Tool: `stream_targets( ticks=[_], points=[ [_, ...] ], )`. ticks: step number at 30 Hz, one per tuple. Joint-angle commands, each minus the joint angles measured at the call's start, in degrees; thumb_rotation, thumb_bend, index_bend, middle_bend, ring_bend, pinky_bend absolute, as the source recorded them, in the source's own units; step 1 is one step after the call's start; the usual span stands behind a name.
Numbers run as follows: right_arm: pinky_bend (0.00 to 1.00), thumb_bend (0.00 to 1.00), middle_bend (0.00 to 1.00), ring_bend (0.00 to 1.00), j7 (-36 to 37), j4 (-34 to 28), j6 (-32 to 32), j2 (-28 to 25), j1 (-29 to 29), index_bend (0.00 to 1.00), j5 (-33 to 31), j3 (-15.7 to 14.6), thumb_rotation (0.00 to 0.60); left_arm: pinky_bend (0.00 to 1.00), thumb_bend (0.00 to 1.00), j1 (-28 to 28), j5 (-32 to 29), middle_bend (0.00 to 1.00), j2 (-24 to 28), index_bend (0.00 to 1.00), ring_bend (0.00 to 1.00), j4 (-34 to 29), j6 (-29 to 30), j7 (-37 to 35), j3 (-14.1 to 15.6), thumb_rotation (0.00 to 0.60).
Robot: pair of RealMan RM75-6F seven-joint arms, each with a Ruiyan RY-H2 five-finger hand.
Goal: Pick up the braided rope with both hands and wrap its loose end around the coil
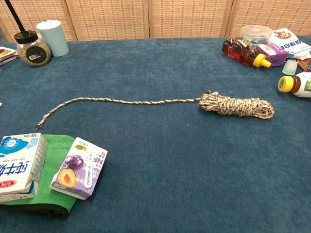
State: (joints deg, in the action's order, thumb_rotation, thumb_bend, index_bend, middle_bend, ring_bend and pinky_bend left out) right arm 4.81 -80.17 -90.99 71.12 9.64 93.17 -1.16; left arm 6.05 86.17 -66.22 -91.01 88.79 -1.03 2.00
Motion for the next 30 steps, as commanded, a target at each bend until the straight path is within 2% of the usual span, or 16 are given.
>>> stream_targets(
  ticks=[1, 11, 13, 16, 19, 21, 24, 30],
  points=[
    [0.00, 0.00, 0.00, 0.00, 0.60, -0.04, -0.43, -0.14, -0.24, 0.00, 0.25, 0.24, 0.600, 0.00, 0.12, -0.08, 0.49, 0.00, -0.23, 0.00, 0.00, 0.08, 0.06, 0.04, -0.14, 0.600],
    [0.00, 0.00, 0.00, 0.00, 2.45, -0.66, -1.72, -0.89, -0.92, 0.00, 0.94, 0.96, 0.600, 0.00, 0.12, 0.44, 1.37, 0.00, -0.50, 0.00, 0.00, 0.18, -1.05, -2.41, -0.87, 0.600],
    [0.00, 0.00, 0.00, 0.00, 2.86, -0.80, -1.97, -1.08, -1.17, 0.00, 0.95, 1.04, 0.600, 0.00, 0.12, 1.07, 1.14, 0.00, -0.53, 0.04, 0.00, -0.06, -1.82, -3.04, -1.52, 0.600],
    [0.00, 0.00, 0.00, 0.00, 3.46, -0.92, -1.89, -1.38, -1.29, 0.00, 1.30, 0.91, 0.600, 0.00, 0.12, 3.01, 0.36, 0.00, -0.35, 0.20, 0.00, -0.92, -4.55, -3.63, -2.78, 0.600],
    [0.00, 0.00, 0.00, 0.00, 3.83, -1.16, -1.96, -1.52, -1.34, 0.00, 1.78, 0.88, 0.600, 0.00, 0.12, 5.92, -1.58, 0.00, 0.15, 0.27, 0.00, -2.61, -9.23, -3.62, -4.41, 0.600],
    [0.00, 0.00, 0.00, 0.00, 4.05, -1.32, -1.72, -1.53, -1.26, 0.00, 1.97, 0.91, 0.600, 0.00, 0.12, 8.90, -4.35, 0.00, 0.42, 0.30, 0.00, -4.00, -13.86, -0.96, -6.24, 0.600],
    [0.00, 0.00, 0.00, 0.00, 4.18, -1.27, -1.19, -1.45, -1.15, 0.00, 1.89, 1.00, 0.600, 0.00, 0.12, 11.98, -6.96, 0.00, -0.62, 0.33, 0.00, -4.85, -17.65, 2.24, -8.27, 0.600],
    [0.00, 0.00, 0.00, 0.00, 4.17, -1.09, -0.51, -1.37, -1.16, 0.00, 1.64, 1.21, 0.600, 0.00, 0.13, 17.24, -11.71, 0.00, -5.81, 0.36, 0.00, -4.39, -22.03, 9.81, -11.64, 0.600]
  ],
)
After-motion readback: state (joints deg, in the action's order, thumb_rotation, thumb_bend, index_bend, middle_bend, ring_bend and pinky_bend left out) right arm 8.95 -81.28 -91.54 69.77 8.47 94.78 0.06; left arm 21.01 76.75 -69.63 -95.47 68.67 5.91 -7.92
